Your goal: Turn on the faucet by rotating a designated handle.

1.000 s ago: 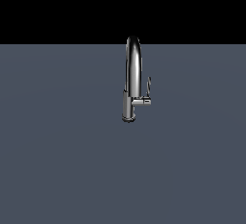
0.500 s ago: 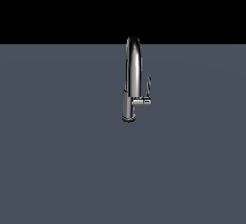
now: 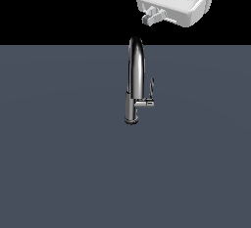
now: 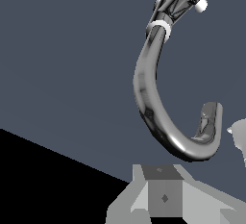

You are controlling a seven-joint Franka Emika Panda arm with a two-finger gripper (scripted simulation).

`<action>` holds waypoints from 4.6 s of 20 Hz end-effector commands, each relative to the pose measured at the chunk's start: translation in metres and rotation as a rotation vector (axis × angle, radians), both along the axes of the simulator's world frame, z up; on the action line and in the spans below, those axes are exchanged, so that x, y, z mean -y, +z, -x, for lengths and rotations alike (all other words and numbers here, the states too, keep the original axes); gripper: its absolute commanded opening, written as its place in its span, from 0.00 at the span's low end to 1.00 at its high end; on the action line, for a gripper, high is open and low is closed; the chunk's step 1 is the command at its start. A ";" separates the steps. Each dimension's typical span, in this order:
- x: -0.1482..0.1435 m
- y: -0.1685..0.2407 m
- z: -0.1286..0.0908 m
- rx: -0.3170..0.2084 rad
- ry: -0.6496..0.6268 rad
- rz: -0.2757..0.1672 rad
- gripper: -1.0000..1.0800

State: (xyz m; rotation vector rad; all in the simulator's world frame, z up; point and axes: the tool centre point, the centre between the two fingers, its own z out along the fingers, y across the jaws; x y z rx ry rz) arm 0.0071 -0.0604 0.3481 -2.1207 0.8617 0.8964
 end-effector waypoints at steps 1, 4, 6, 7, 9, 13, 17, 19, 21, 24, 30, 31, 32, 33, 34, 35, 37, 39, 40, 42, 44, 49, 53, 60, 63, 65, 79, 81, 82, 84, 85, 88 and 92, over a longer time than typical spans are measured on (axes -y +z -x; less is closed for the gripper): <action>0.006 -0.015 -0.010 -0.045 -0.045 -0.046 0.00; 0.013 -0.036 -0.021 -0.103 -0.102 -0.104 0.00; 0.017 -0.051 -0.028 -0.143 -0.142 -0.145 0.00; 0.019 -0.058 -0.031 -0.164 -0.163 -0.165 0.00; 0.023 -0.074 -0.036 -0.205 -0.204 -0.207 0.00; 0.029 -0.107 -0.045 -0.288 -0.287 -0.288 0.00; 0.032 -0.138 -0.051 -0.362 -0.362 -0.361 0.00; 0.033 -0.151 -0.052 -0.395 -0.395 -0.392 0.00; 0.033 -0.163 -0.053 -0.423 -0.423 -0.419 0.00; 0.032 -0.177 -0.053 -0.456 -0.456 -0.451 0.00; 0.031 -0.189 -0.053 -0.485 -0.486 -0.480 0.00; 0.031 -0.189 -0.053 -0.485 -0.486 -0.480 0.00; 0.031 -0.189 -0.053 -0.483 -0.484 -0.478 0.00; 0.031 -0.188 -0.053 -0.481 -0.482 -0.477 0.00; 0.031 -0.188 -0.053 -0.481 -0.482 -0.476 0.00; 0.031 -0.188 -0.053 -0.481 -0.482 -0.476 0.00; 0.031 -0.188 -0.053 -0.481 -0.482 -0.476 0.00; 0.031 -0.187 -0.051 -0.481 -0.482 -0.476 0.00; 0.031 -0.187 -0.048 -0.481 -0.482 -0.476 0.00; 0.031 -0.187 -0.044 -0.481 -0.482 -0.476 0.00; 0.031 -0.186 -0.039 -0.481 -0.482 -0.476 0.00; 0.031 -0.184 -0.026 -0.481 -0.482 -0.476 0.00; 0.032 -0.183 -0.015 -0.481 -0.482 -0.476 0.00; 0.032 -0.181 0.004 -0.481 -0.482 -0.476 0.00; 0.037 -0.182 0.003 -0.473 -0.494 -0.472 0.00; 0.037 -0.187 0.010 -0.474 -0.492 -0.473 0.00; 0.033 -0.220 0.059 -0.480 -0.482 -0.476 0.00; 0.039 -0.216 0.050 -0.456 -0.489 -0.473 0.00; 0.039 -0.222 0.051 -0.458 -0.489 -0.473 0.00; 0.038 -0.234 0.054 -0.462 -0.487 -0.474 0.00; 0.037 -0.240 0.055 -0.465 -0.487 -0.474 0.00; 0.036 -0.259 0.059 -0.471 -0.484 -0.475 0.00; 0.034 -0.282 0.064 -0.480 -0.482 -0.476 0.00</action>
